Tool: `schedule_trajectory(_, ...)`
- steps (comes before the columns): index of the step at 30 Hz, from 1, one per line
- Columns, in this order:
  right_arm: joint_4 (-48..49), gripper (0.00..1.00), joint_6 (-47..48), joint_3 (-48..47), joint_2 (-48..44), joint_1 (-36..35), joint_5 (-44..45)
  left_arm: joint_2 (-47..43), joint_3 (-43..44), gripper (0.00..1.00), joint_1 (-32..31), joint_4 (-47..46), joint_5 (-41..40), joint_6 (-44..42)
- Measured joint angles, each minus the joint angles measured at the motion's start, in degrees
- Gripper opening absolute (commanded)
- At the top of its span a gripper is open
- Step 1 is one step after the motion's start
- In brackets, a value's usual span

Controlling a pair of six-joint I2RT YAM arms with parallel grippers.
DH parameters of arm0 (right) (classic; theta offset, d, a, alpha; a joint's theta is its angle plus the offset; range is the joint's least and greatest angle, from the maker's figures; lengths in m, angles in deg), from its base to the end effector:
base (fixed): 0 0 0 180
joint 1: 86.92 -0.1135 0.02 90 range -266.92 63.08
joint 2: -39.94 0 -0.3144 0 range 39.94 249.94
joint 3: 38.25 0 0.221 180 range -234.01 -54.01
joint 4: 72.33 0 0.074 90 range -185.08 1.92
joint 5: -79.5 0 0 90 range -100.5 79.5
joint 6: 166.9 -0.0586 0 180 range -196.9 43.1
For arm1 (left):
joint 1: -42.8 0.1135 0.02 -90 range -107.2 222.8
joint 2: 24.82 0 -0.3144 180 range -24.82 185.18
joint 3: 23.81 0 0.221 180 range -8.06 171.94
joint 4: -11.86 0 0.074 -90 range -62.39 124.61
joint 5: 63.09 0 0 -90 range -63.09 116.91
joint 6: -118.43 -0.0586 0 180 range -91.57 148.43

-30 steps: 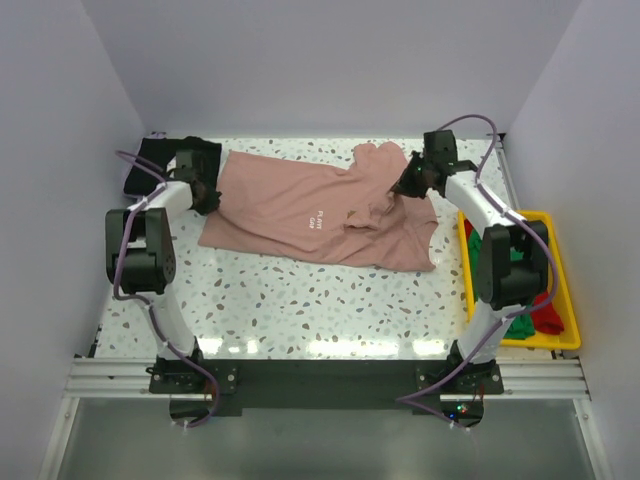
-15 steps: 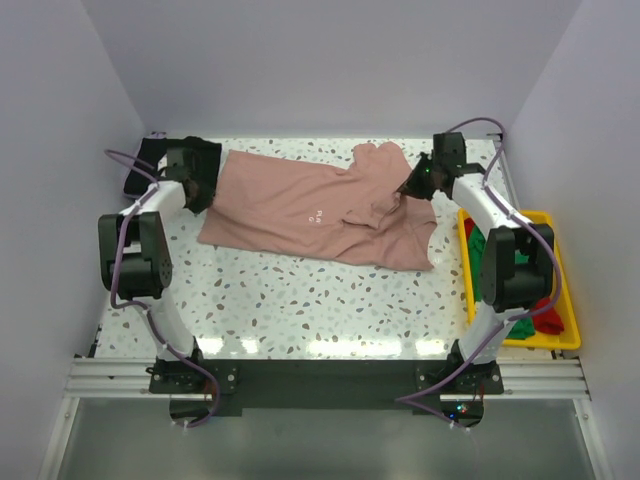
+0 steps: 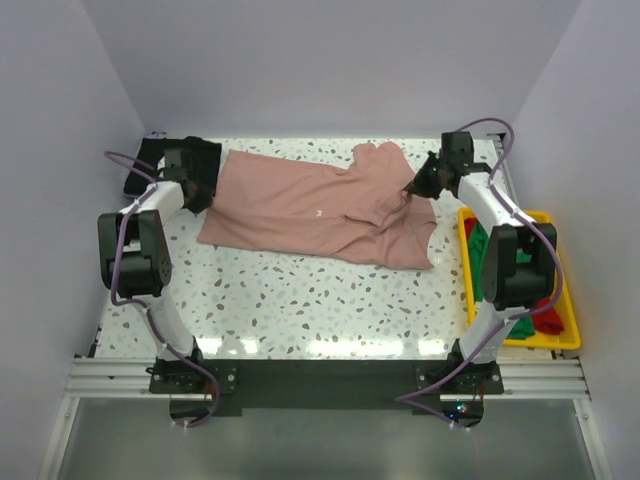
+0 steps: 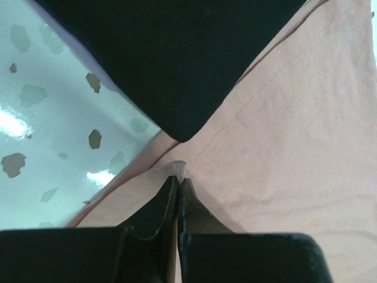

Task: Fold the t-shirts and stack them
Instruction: Fold the tshirt

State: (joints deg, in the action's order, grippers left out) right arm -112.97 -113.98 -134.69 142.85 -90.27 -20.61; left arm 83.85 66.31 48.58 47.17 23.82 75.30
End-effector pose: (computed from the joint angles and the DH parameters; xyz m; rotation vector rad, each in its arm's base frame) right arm 0.3982 0.0336 0.2986 0.6280 2.3643 0.5348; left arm 0.4059 0.0443 0.2340 -1.1390 2.2519 -0.2252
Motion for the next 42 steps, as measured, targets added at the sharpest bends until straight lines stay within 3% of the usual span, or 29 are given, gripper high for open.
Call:
schedule_trajectory(8, 0.02, 0.00, 0.42, -8.48, 7.17, 0.02, 0.02, 3.96, 2.19, 0.00, 0.00, -1.75, 1.64, -1.01)
schedule_trajectory(9, 0.02, 0.04, 0.48, -9.42, 8.31, 0.02, 0.02, 4.44, 2.43, 0.00, 0.00, -2.03, 1.86, -1.09)
schedule_trajectory(10, -0.04, 0.10, 0.55, -10.27, 9.40, 0.02, 0.00, 4.85, 2.58, 0.11, 0.00, -2.36, 2.32, -1.18)
schedule_trajectory(11, 0.00, 0.25, 0.59, -10.99, 10.51, 0.02, -0.02, 5.20, 2.69, 0.19, 0.00, -2.58, 2.75, -1.46)
schedule_trajectory(13, -0.13, 0.43, 0.94, -12.39, 12.90, 0.02, -0.11, 5.70, 2.69, 0.36, 0.04, -3.23, 3.74, -1.92)
schedule_trajectory(17, -1.01, 0.59, 2.16, -14.69, 15.82, 0.04, -0.15, 5.97, 2.69, 0.54, 0.11, -4.83, 5.73, -3.08)
schedule_trajectory(23, -1.36, 0.56, 3.98, -12.37, 13.42, -0.57, 0.83, 4.72, 2.16, 0.58, 0.11, -6.29, 6.75, -3.21)
schedule_trajectory(28, -0.33, 0.45, 4.02, 3.28, 1.14, -2.78, 3.65, -3.43, -2.95, 0.58, 0.13, -4.59, 3.69, -2.95)
schedule_trajectory(35, -1.18, 0.45, 3.56, 20.52, -15.89, -3.41, 7.43, -16.06, -11.89, 0.54, 0.20, -0.72, -4.15, -2.56)
schedule_trajectory(42, -0.76, 0.54, 2.91, 30.67, -22.93, -3.28, 8.96, -16.81, -17.66, 0.57, 0.22, 1.81, -6.19, -2.43)
